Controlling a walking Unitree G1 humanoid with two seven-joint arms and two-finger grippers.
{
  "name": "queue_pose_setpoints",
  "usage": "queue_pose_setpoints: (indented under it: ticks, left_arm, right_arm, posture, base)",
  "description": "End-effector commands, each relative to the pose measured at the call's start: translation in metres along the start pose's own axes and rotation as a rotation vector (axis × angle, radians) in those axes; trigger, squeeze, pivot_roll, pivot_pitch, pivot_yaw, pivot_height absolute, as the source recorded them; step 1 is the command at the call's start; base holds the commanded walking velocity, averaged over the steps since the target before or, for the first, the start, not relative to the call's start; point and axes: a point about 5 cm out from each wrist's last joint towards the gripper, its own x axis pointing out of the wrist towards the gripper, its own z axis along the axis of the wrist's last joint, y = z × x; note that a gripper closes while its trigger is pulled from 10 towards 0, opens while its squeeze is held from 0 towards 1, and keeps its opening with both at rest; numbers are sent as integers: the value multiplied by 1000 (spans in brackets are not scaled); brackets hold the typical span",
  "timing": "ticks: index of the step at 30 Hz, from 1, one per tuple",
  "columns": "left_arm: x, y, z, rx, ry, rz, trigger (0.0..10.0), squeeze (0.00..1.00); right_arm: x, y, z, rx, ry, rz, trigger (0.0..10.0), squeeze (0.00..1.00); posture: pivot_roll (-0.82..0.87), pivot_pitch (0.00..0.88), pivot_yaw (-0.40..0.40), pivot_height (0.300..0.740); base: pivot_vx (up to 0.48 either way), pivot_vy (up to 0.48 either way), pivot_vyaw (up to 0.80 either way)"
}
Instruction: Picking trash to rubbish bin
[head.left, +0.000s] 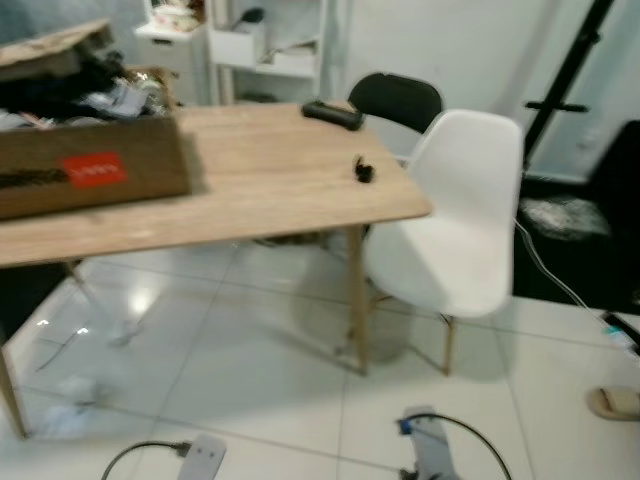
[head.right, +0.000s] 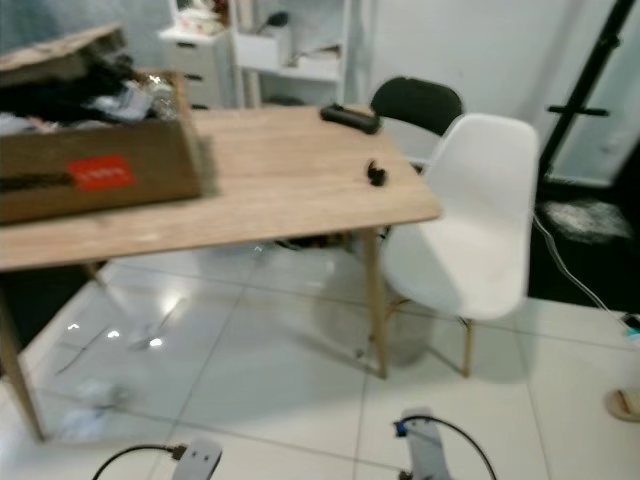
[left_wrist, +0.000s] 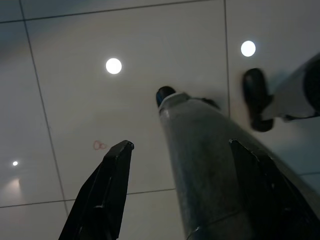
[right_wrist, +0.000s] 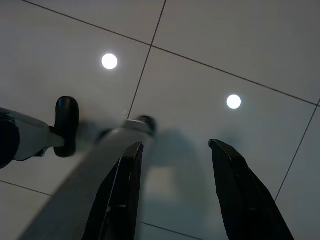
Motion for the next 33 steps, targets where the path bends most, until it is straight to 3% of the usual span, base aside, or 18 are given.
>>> queue_pose_setpoints:
  ticks: [1,15,33]
  left_arm:
    - [-1,-5,-13,-5,50,-19,10000,0]
    - [-1,-6,-15,-13,50,-22,10000,0]
    - [1,-4,-3,-11,21,-29,10000,0]
  right_arm:
    - [0,-5,0,4,1,-12,10000,0]
    - [-1,-6,-2,8,10,-17,10000,0]
    - [0,-6,2,23,6,-19,10000,0]
  posture:
    - [25,0,-1,740]
    - [28,0,-8,740]
    - [26,0,-1,740]
  base:
    - [0,-379,0]
    - [0,-370,0]
    - [0,-355,0]
